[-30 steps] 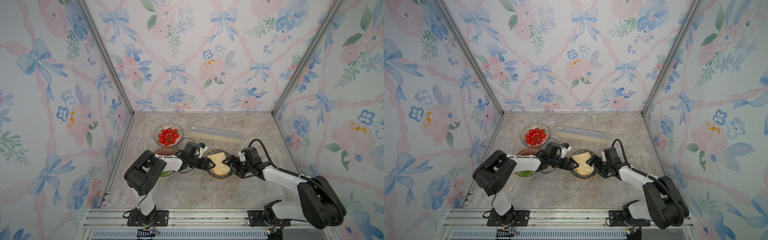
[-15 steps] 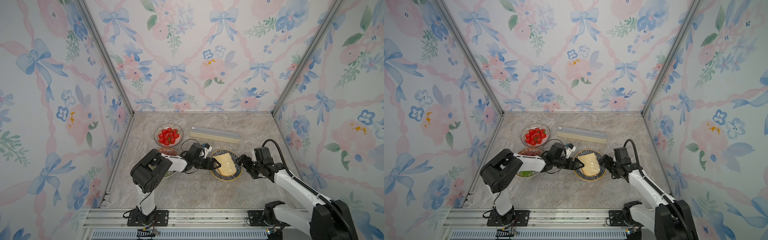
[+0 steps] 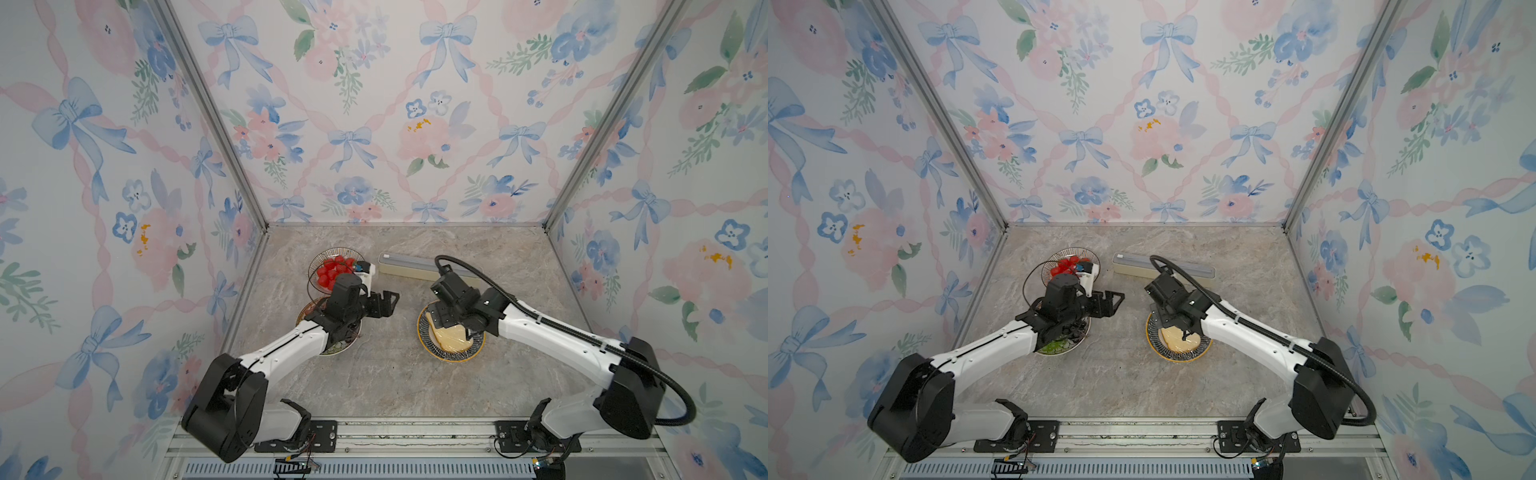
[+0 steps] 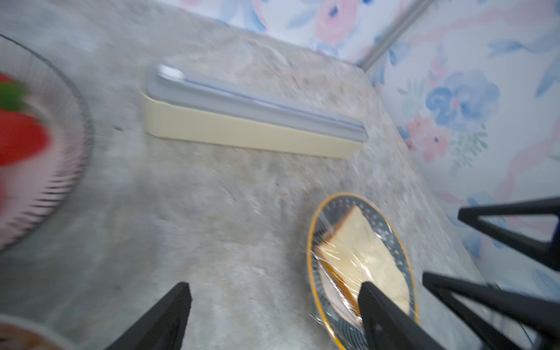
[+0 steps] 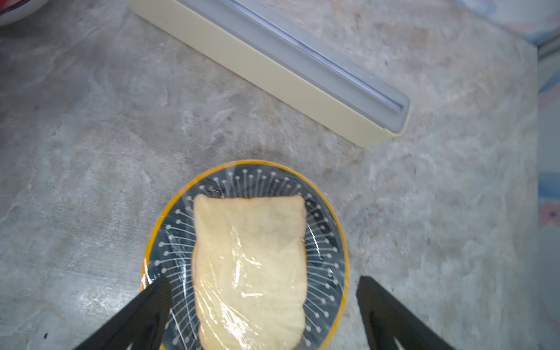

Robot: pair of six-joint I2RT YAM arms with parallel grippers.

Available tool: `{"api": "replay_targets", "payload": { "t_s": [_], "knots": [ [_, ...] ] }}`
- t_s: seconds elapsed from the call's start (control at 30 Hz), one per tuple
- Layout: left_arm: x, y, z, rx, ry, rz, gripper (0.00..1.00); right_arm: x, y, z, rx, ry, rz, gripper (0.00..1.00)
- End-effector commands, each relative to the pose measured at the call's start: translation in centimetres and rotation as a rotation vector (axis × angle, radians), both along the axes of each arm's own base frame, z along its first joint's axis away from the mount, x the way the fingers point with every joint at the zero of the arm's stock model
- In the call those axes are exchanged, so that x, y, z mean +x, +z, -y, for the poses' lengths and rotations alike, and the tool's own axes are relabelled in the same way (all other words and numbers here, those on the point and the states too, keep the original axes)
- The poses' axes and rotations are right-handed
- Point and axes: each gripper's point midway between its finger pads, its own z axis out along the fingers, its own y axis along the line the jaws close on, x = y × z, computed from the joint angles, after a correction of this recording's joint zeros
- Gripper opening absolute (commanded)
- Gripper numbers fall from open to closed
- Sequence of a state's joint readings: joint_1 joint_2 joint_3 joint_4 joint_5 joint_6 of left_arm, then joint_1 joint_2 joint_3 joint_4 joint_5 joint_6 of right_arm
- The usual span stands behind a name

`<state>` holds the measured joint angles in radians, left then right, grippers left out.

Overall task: Wrap the plate with plastic wrap
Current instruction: Cover the plate with plastic wrap, then move the plate to the center of the board.

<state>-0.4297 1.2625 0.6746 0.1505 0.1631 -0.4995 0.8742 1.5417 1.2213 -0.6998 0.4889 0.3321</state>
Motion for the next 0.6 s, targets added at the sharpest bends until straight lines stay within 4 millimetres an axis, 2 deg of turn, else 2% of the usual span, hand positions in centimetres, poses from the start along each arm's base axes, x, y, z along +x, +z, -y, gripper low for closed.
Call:
{"api": "replay_targets", "payload": {
  "t_s": [0.0, 0.17, 0.27, 0.4, 0.57],
  "knots": [
    [0.2, -1.9, -6.6, 0.112, 0.187, -0.035, 0.9, 0.7, -1.2, -2.2, -0.227, 0.128, 0.02, 0.97],
    [1.3, 0.8, -14.7, 0.06, 0.406, 0.021, 0.91, 1.5, -4.7, -5.8, -0.313, 0.222, -0.034, 0.97],
    [1.6, 2.0, -18.5, 0.013, 0.51, 0.037, 0.91, 1.8, -6.7, -6.6, -0.366, 0.257, -0.074, 0.97],
    [1.6, 3.0, -21.2, 0.0, 0.59, 0.059, 0.92, 2.0, -8.4, -6.3, -0.444, 0.273, -0.11, 0.97],
    [0.8, 2.1, -23.8, 0.0, 0.703, 0.043, 0.95, 2.3, -8.9, -3.6, -0.518, 0.239, -0.129, 0.97]
  ]
}}
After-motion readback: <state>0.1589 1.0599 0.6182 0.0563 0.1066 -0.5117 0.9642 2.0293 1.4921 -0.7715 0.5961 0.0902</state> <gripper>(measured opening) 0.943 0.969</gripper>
